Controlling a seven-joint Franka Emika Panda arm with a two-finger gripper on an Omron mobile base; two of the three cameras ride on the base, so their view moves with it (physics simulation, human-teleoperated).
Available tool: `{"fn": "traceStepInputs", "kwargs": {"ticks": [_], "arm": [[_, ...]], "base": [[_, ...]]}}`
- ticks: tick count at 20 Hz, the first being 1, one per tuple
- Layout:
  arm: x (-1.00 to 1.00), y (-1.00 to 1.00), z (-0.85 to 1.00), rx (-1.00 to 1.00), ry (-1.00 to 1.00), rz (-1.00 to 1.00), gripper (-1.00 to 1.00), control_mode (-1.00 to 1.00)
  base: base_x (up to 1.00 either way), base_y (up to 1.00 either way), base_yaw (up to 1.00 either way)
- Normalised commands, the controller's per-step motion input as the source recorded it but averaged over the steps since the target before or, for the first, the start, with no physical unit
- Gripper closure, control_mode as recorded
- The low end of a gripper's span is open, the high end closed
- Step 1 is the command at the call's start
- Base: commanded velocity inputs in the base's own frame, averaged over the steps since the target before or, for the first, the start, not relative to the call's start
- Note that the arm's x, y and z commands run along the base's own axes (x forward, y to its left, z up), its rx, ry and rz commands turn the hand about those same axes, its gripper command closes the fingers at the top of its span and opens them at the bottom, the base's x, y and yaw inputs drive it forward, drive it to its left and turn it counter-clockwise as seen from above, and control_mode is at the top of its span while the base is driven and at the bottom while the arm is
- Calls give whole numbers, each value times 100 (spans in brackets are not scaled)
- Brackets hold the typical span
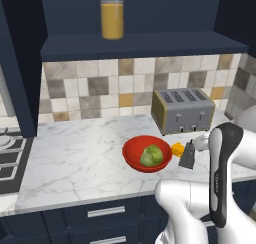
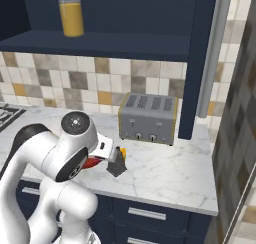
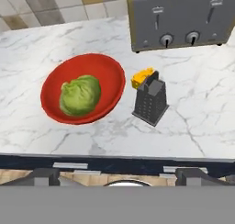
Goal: Pick the cheese from the fridge and the cheese grater from the cabinet and place them next to the salad bowl.
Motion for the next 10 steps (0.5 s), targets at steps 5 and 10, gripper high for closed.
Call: {"fn": "traceStepInputs", "kwargs": {"ticks": [5, 10], "arm": [[-25, 56, 10, -20, -29, 5, -100, -100], [-23, 60, 0, -14, -22, 1, -100, -100]], "base": [[0, 0, 0], [0, 0, 0]]}}
